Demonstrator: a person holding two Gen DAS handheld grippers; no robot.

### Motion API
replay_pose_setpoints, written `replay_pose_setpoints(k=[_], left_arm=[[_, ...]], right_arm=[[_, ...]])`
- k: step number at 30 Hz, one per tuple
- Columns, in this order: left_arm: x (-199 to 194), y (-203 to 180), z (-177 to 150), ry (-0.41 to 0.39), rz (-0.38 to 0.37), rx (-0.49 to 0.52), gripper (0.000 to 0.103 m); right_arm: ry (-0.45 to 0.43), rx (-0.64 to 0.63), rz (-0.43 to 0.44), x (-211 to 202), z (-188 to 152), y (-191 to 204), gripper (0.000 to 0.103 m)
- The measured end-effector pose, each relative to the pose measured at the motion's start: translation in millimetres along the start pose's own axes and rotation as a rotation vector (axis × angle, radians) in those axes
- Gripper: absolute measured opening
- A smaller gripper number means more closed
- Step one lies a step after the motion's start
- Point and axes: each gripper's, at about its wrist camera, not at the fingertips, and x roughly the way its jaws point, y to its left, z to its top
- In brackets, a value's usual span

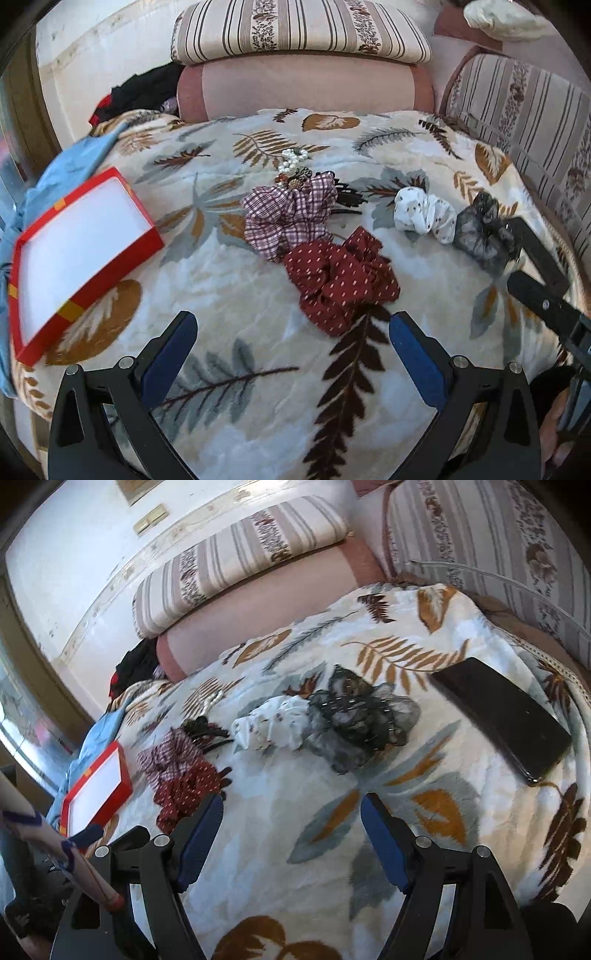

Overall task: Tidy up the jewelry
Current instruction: 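Grasp the dark red polka-dot scrunchie with the left tool while the right tool grasps the black sheer scrunchie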

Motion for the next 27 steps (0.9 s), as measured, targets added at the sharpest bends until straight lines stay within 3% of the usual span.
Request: replay_pose_setpoints(k=[8,9,10,12,14,16,27], left_arm=[[48,-15,19,0.041,-0.009,-0.003,0.099],[52,-18,20,0.040,-0.009,0.006,0.092],[57,-24,20,0.037,-0.002,0.028,0.072],[66,-35,20,0.054,-0.009,0.068,0.045],[68,-37,19,0.044,-0.030,0.065,0.040],[61,-37,16,0.002,-0.042,0.083,0.027],[22,-29,14,-0.102,-0.085,0.108,0.023]], right_arm=[[-0.032,0.030,-0.013,-4,3,-12,0.081],[-0.040,0.033,-0.017,-5,4,-14,0.081],[-0.051,0.041,-0.026,-7,5,-17,0.081],[-0.069,0.056,-0.041,-10,7,-24,0.081],[-0.077,0.071,-0.055,-11,11,-31,0.081],[-0.077,0.081,-0.069,-10,17,-38,0.081],[0.048,0.089,-0.102,52,61,-55,0.082]])
